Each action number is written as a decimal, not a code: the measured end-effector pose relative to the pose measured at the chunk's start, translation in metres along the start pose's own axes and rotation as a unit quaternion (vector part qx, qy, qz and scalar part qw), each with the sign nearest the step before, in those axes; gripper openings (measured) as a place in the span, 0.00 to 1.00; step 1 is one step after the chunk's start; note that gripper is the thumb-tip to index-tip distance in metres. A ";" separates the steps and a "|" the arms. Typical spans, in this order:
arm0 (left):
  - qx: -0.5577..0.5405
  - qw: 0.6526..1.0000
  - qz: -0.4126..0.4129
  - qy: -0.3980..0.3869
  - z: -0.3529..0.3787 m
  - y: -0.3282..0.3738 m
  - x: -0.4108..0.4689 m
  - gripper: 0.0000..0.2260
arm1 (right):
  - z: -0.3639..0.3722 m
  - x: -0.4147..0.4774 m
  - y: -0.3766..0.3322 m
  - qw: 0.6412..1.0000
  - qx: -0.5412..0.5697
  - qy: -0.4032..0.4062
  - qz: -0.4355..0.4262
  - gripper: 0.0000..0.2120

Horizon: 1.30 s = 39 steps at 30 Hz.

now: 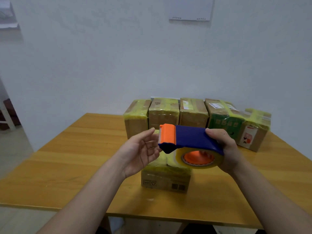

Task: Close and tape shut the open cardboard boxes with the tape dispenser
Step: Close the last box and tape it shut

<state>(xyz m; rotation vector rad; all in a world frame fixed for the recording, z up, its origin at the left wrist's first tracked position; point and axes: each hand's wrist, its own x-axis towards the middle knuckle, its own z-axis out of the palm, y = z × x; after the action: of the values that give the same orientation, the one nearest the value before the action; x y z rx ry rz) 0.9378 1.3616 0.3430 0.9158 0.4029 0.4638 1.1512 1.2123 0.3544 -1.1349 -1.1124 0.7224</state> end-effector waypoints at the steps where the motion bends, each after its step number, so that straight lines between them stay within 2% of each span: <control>1: -0.006 1.000 -0.006 -0.006 0.000 0.000 -0.001 0.14 | 0.001 0.000 0.000 1.000 0.001 0.000 0.000 0.29; 5: 0.004 0.999 -0.004 -0.034 -0.002 -0.005 -0.001 0.12 | 0.004 0.002 0.001 1.000 0.001 -0.001 -0.003 0.27; 8: -0.005 0.999 -0.002 -0.032 -0.005 -0.007 0.001 0.17 | 0.004 0.003 0.001 1.000 0.003 -0.002 0.001 0.27; 11: 0.022 0.999 -0.004 -0.030 -0.008 -0.007 0.002 0.15 | 0.002 0.003 0.002 1.000 0.002 -0.001 0.005 0.27; 14: 0.092 0.995 0.023 0.020 -0.010 -0.004 0.004 0.12 | 0.001 0.005 -0.001 1.000 -0.012 -0.002 0.012 0.28; 16: 0.152 0.986 0.043 0.058 -0.012 0.001 0.004 0.06 | 0.001 0.006 -0.004 0.999 -0.030 -0.004 0.024 0.30; 19: 0.228 0.968 0.049 0.091 -0.015 0.005 0.001 0.05 | 0.003 0.007 -0.009 0.997 -0.060 -0.017 0.051 0.18; 20: 0.243 0.964 0.047 0.095 -0.016 0.005 -0.001 0.05 | 0.004 0.006 -0.011 0.996 -0.072 -0.023 0.057 0.16; 27: 0.275 0.954 0.043 0.111 -0.015 0.007 -0.008 0.04 | 0.000 0.003 -0.014 0.990 -0.117 -0.052 0.064 0.16; 30: 0.266 0.957 0.039 0.113 -0.022 0.007 -0.012 0.06 | -0.009 -0.001 -0.013 0.989 -0.125 -0.036 0.070 0.16; 39: 0.339 0.930 0.027 0.141 -0.038 0.002 -0.012 0.06 | -0.020 0.000 -0.016 0.976 -0.184 -0.057 0.099 0.16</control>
<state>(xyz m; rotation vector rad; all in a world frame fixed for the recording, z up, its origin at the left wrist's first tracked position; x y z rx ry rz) 0.9078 1.3812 0.3258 1.5400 0.8323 0.5164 1.1687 1.2006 0.3690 -1.5496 -1.2769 0.7619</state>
